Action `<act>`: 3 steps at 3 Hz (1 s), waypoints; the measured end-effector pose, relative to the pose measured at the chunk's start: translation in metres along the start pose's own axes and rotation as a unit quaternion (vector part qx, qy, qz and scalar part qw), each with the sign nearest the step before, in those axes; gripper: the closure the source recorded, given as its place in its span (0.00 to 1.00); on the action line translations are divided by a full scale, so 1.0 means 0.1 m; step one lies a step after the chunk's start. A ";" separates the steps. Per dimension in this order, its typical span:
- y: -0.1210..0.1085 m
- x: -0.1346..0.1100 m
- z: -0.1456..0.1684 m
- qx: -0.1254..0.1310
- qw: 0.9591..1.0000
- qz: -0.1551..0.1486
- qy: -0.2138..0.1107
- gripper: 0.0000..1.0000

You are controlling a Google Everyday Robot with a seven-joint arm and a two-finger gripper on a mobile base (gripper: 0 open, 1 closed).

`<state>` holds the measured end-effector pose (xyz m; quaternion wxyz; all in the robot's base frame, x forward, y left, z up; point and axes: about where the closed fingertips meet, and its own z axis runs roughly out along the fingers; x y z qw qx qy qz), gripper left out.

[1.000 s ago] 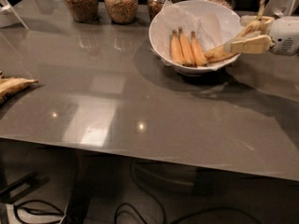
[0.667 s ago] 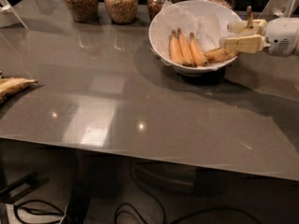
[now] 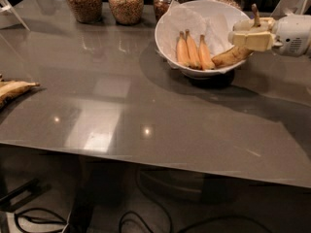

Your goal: Pick banana from white bowl

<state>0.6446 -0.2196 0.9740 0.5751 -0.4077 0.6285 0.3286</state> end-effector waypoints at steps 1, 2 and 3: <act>-0.02 -0.17 -0.09 0.007 1.000 -0.014 -0.015 1.00; -0.08 -0.32 -0.22 0.023 0.999 -0.030 -0.031 1.00; -0.13 -0.44 -0.40 0.040 0.997 -0.039 -0.047 1.00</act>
Offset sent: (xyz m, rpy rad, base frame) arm -0.0066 -0.0419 0.0559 0.0408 -0.1406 -0.0775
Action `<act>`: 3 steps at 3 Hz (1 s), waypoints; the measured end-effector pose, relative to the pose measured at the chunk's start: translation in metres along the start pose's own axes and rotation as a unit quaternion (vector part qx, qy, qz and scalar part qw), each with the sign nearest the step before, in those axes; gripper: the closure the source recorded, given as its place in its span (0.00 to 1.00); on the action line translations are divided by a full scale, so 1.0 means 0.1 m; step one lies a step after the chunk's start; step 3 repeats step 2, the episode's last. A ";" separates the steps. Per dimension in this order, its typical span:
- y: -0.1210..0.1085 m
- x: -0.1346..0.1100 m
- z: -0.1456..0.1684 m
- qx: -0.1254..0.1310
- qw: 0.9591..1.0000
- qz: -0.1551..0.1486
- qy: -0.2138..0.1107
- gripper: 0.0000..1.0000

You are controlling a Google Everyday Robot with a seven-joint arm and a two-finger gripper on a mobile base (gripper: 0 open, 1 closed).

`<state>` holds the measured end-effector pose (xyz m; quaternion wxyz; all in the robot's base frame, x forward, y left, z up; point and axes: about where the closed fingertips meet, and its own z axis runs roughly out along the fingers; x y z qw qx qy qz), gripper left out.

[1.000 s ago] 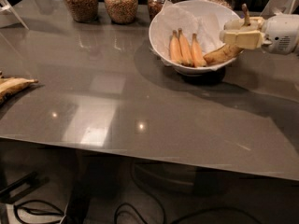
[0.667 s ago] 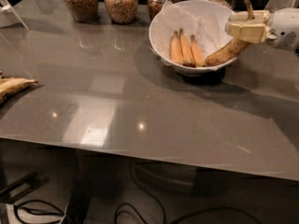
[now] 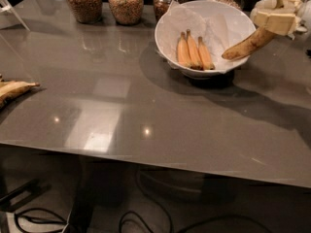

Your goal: Pick banana from white bowl

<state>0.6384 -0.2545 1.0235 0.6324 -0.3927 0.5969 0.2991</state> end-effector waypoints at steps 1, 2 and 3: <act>-0.04 -0.10 -0.17 0.011 1.000 0.002 -0.020 1.00; 0.03 -0.21 -0.30 0.004 0.998 0.010 -0.059 1.00; 0.03 -0.21 -0.30 0.004 0.998 0.010 -0.059 1.00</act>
Offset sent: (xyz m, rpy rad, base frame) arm -0.0472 -0.0349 0.0360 0.2291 -0.0869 0.0450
